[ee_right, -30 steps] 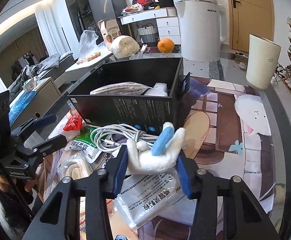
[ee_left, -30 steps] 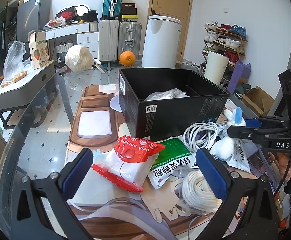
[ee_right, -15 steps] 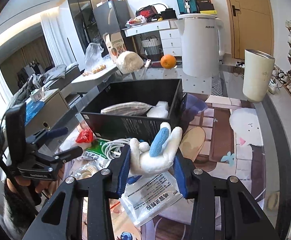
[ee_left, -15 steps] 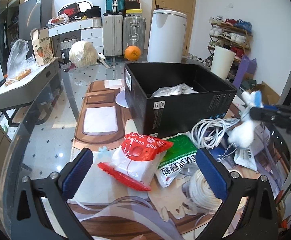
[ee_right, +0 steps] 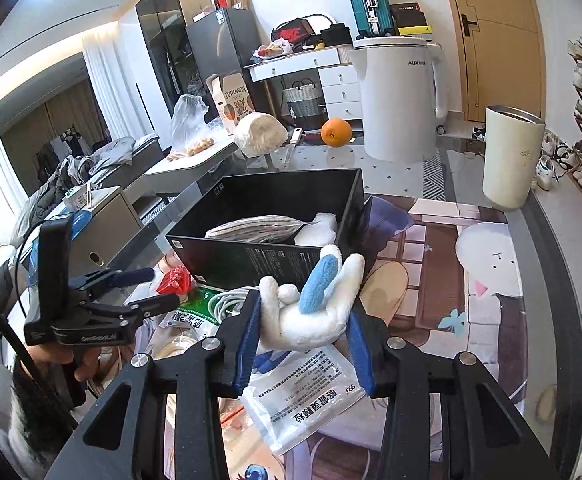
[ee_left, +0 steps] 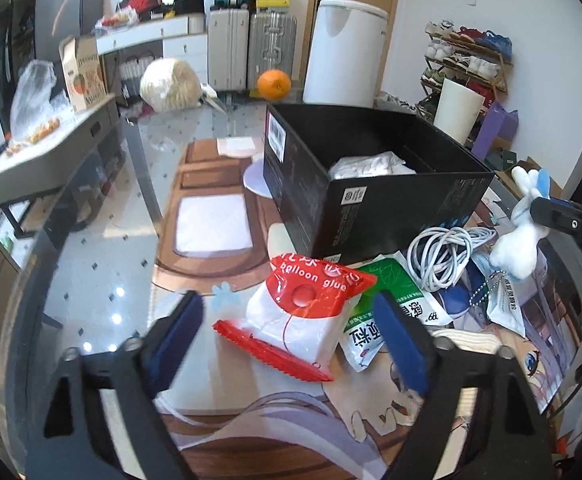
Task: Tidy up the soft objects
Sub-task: 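Grasp the red 'balloon glue' bag with the left tool while the right tool holds the bunny, then release the glue bag from the left tool while the right tool drops the bunny into the box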
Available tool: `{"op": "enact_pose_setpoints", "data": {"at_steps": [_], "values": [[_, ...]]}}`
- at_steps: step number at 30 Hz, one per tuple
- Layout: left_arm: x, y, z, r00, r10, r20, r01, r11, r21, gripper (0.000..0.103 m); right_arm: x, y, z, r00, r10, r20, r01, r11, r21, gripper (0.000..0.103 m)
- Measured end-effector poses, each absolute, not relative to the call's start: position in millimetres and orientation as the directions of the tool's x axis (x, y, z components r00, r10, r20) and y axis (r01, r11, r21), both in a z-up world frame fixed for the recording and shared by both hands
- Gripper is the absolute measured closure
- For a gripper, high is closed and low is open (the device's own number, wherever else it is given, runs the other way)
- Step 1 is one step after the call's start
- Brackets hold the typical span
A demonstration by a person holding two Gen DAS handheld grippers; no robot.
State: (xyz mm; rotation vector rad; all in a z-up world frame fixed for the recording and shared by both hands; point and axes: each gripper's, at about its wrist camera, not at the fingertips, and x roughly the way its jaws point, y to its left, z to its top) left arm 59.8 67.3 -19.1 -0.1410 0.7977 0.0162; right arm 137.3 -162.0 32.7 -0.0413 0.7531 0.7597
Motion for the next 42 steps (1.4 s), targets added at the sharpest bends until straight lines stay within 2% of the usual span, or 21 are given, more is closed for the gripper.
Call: {"op": "enact_pose_setpoints", "data": {"at_steps": [8,9,10,17,28,42], "values": [[60,62,-21,0.69,-0.047,-0.722,-0.049,0.993,-0.112,0.045,135,-160,33,0.477,0.61,-0.633,-0.64,0.734,0.225,0.062],[58,61,-21,0.695,-0.051,-0.718,-0.043,0.993,-0.112,0.056,134,-159,32,0.476,0.61,-0.633,-0.641,0.734,0.224,0.062],[58,61,-20,0.697,-0.057,-0.715,-0.034,0.993,-0.113,0.059,134,-159,32,0.475,0.611,-0.634,-0.642,0.733,0.225,0.062],[56,56,-16,0.711,-0.043,-0.702,-0.022,0.996,-0.083,0.06,133,-157,31,0.477,0.611,-0.632,-0.643,0.733,0.223,0.062],[40,53,-4,0.757,-0.049,-0.651,-0.025,0.994,-0.104,0.06,132,-163,35,0.495,0.618,-0.611,-0.638,0.736,0.227,0.062],[34,47,34,0.83,-0.051,-0.555,-0.016,0.993,-0.115,0.06,127,-168,56,0.556,0.625,-0.548,-0.627,0.748,0.218,0.062]]}}
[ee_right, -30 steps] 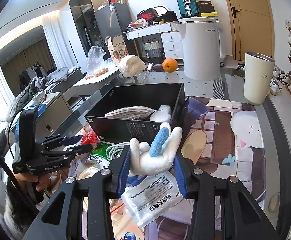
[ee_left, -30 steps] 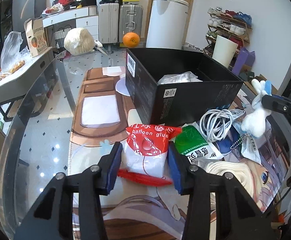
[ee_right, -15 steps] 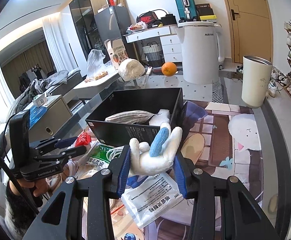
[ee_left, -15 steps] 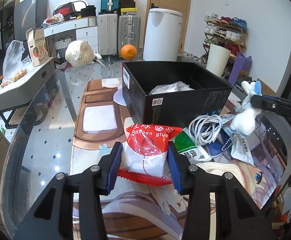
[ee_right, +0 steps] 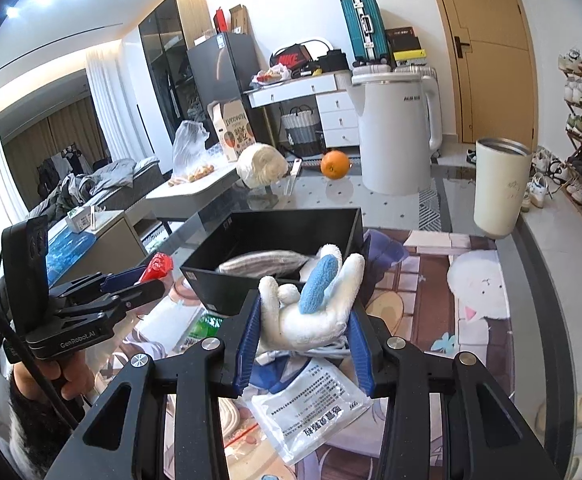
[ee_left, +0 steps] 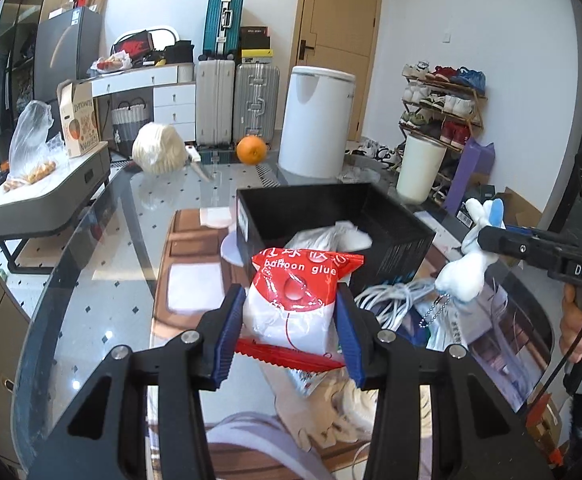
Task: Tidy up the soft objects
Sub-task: 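Release the glue bag from the left tool while the right tool drops the bunny into the box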
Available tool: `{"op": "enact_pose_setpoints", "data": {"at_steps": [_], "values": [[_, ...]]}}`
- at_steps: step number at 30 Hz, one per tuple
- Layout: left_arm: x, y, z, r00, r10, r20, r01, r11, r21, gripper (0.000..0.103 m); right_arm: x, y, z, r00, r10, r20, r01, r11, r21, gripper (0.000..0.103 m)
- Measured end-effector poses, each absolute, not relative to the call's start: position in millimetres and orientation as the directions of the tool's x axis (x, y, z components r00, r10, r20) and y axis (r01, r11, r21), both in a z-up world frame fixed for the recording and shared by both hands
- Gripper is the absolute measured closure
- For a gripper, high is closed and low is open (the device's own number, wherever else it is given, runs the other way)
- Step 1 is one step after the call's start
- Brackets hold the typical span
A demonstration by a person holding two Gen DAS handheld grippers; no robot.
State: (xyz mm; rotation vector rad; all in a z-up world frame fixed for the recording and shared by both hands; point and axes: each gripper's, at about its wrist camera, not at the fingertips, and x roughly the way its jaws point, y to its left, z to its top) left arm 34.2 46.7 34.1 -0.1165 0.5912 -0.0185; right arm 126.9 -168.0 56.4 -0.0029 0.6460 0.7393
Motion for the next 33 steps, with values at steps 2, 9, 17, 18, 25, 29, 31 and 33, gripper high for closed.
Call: {"op": "enact_pose_setpoints", "data": {"at_steps": [2,9,17,18,25,29,31,33], "values": [[39,44,39,0.834,-0.048,-0.55,-0.011,0.995,-0.103,0.06,127,-168,60,0.568,0.624,-0.537,-0.624,0.752,0.214,0.062],[56,41,50,0.843,-0.044,-0.535,-0.001,0.996,-0.085,0.06,143,-162,72,0.606,0.601,-0.521,-0.599,0.776,0.198,0.062],[82,40,56,0.848,-0.032,-0.53,-0.008,0.997,-0.073,0.06,164,-143,83,0.623,0.572,-0.534,-0.616,0.779,0.116,0.062],[84,41,57,0.848,-0.032,-0.529,-0.009,0.997,-0.073,0.06,167,-140,84,0.625,0.566,-0.537,-0.618,0.78,0.103,0.062],[99,42,63,0.856,-0.024,-0.517,-0.015,0.997,-0.072,0.06,181,-129,93,0.642,0.545,-0.54,-0.621,0.782,0.052,0.062],[105,42,67,0.859,-0.03,-0.511,-0.008,0.997,-0.072,0.06,186,-124,101,0.647,0.542,-0.536,-0.622,0.782,0.041,0.062],[108,42,67,0.858,-0.03,-0.513,-0.007,0.998,-0.07,0.06,189,-121,104,0.646,0.541,-0.538,-0.626,0.779,0.033,0.062],[111,42,67,0.857,-0.033,-0.514,-0.005,0.997,-0.071,0.06,190,-117,103,0.638,0.543,-0.547,-0.639,0.769,0.017,0.062]]}}
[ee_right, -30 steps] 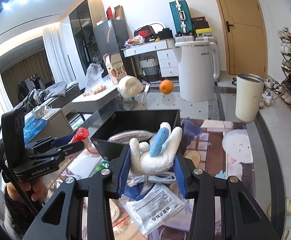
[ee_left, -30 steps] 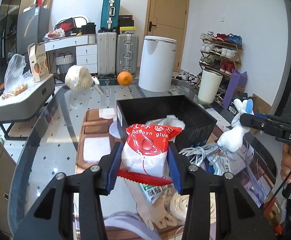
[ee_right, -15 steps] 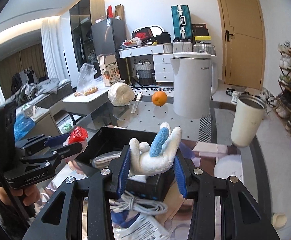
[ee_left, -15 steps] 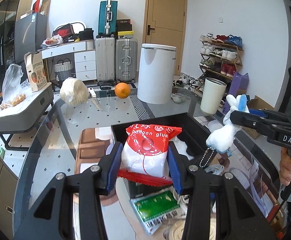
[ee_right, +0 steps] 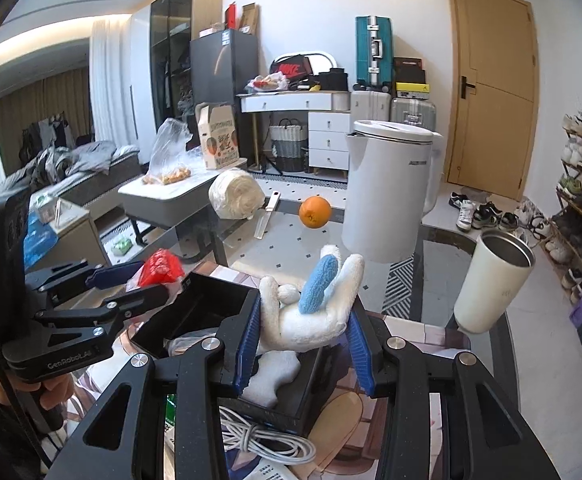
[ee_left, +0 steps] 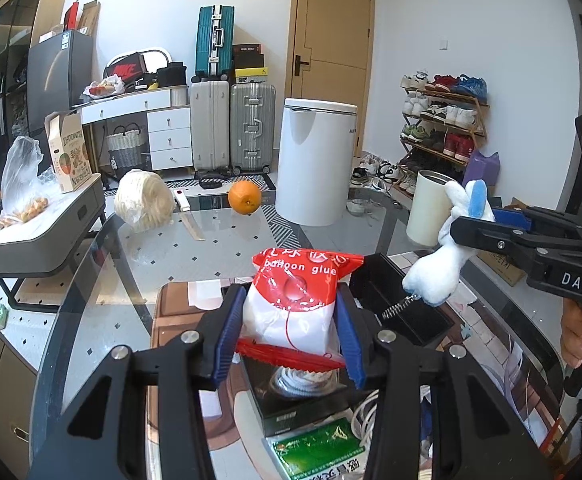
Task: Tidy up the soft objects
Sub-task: 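Release the glue bag from the left tool while the right tool drops the bunny into the box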
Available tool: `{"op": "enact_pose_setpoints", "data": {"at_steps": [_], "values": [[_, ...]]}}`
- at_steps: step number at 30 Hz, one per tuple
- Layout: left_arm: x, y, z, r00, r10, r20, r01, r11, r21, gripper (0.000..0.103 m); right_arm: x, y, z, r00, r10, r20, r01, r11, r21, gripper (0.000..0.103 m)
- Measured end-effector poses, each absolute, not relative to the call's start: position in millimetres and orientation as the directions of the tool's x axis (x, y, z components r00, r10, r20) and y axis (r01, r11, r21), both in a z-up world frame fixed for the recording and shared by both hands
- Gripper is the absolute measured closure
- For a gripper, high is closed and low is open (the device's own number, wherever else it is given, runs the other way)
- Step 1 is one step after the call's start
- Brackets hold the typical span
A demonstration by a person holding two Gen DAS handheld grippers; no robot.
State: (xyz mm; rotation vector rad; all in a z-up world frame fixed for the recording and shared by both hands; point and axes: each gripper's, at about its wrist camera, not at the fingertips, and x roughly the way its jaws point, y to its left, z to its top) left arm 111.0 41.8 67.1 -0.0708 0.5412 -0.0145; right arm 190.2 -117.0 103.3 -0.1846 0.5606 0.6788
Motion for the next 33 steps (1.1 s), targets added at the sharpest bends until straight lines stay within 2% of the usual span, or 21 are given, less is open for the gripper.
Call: {"op": "enact_pose_setpoints", "data": {"at_steps": [18,33], "values": [[145,34,40,0.807,-0.033,-0.59,0.008,0.999,-0.045,0.06,215,-64,58,0.563,0.45,-0.693,-0.728,0.667,-0.158,0.062],[148,30,28,0.779,-0.02,-0.627,0.028,1.0,0.002,0.059,236,-41,35,0.473,0.381,-0.794,-0.761,0.632,-0.15,0.062]]}}
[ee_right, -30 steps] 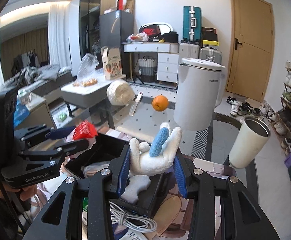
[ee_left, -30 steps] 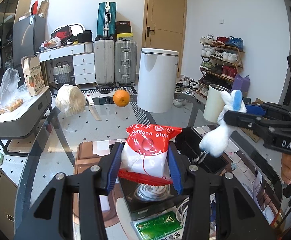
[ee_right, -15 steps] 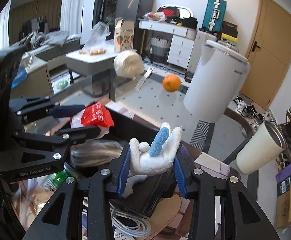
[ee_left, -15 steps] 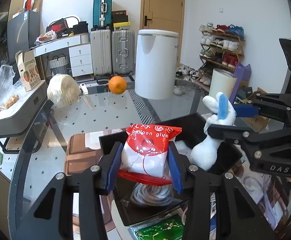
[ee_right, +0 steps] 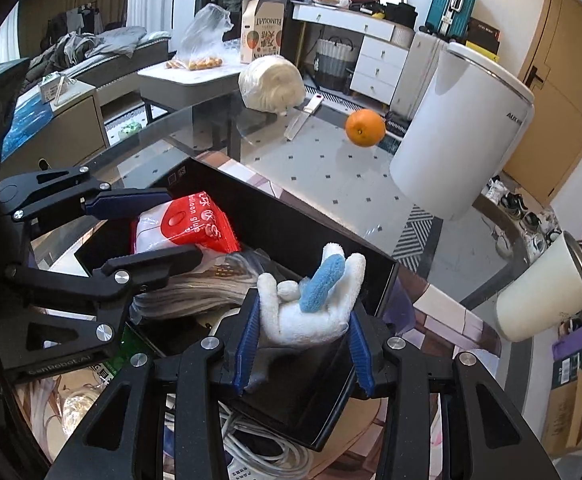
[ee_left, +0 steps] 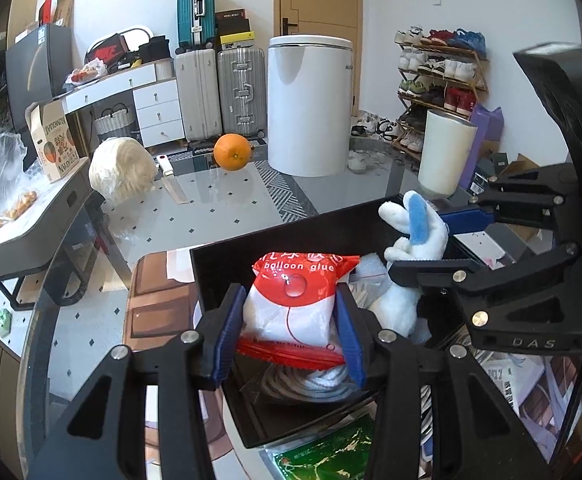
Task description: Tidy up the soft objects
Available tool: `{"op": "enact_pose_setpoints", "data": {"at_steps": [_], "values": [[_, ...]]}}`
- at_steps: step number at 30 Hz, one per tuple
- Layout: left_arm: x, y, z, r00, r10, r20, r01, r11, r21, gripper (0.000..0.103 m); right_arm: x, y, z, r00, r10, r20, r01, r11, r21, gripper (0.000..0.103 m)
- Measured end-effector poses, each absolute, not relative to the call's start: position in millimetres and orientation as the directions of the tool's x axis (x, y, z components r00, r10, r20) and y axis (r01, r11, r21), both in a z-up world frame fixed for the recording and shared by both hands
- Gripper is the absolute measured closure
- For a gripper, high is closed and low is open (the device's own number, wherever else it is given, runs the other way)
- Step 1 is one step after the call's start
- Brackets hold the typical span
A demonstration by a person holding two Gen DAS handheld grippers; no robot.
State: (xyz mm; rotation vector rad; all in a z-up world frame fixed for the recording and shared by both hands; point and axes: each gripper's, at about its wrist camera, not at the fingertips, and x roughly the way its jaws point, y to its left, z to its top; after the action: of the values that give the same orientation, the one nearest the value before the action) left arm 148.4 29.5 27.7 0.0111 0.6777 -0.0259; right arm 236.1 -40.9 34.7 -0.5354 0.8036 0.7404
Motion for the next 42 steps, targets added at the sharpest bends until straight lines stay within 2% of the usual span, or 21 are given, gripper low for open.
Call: {"op": "enact_pose_setpoints", "data": {"at_steps": [7,14,16,18,21,23,27,28,30,34,36,42], "values": [[148,28,26,0.781,-0.021,-0.625,0.044,0.999,0.022,0.059,235,-44,33,0.423,0.338,-0.841,-0.742,0.661,-0.108,0.063],[148,29,26,0.777,-0.027,-0.629,0.054,0.998,0.024,0.058,223,-43,37,0.435,0.336,-0.835,-0.753,0.644,-0.133,0.062],[148,29,26,0.776,-0.033,-0.63,0.054,0.998,0.014,0.058,222,-43,37,0.447,0.348,-0.824,-0.761,0.632,-0.146,0.06],[148,30,26,0.774,-0.045,-0.631,0.056,0.998,-0.001,0.057,219,-41,39,0.469,0.373,-0.8,-0.77,0.616,-0.165,0.053],[147,30,27,0.766,-0.061,-0.64,0.064,0.998,-0.017,0.051,215,-42,46,0.518,0.402,-0.755,-0.764,0.615,-0.196,0.048],[144,28,29,0.762,-0.069,-0.644,0.07,0.997,-0.024,0.039,216,-49,53,0.55,0.411,-0.727,-0.74,0.643,-0.196,0.041],[134,27,35,0.772,-0.088,-0.63,0.082,0.996,-0.038,0.033,215,-66,58,0.549,0.421,-0.722,-0.723,0.673,-0.157,0.034],[131,26,37,0.778,-0.082,-0.623,0.078,0.996,-0.034,0.028,213,-70,59,0.545,0.428,-0.721,-0.722,0.677,-0.144,0.031],[123,28,40,0.791,-0.082,-0.607,0.07,0.997,-0.043,0.018,209,-82,61,0.542,0.449,-0.71,-0.714,0.692,-0.107,0.018],[104,32,48,0.827,-0.074,-0.557,0.048,0.997,-0.062,0.001,198,-103,65,0.581,0.447,-0.68,-0.65,0.758,-0.057,0.01],[95,31,51,0.841,-0.062,-0.538,0.042,0.998,-0.049,0.0,192,-113,65,0.592,0.455,-0.666,-0.626,0.779,-0.024,0.002],[70,32,56,0.856,-0.049,-0.515,0.019,0.998,-0.065,0.0,171,-135,58,0.569,0.503,-0.651,-0.623,0.78,0.058,0.001]]}}
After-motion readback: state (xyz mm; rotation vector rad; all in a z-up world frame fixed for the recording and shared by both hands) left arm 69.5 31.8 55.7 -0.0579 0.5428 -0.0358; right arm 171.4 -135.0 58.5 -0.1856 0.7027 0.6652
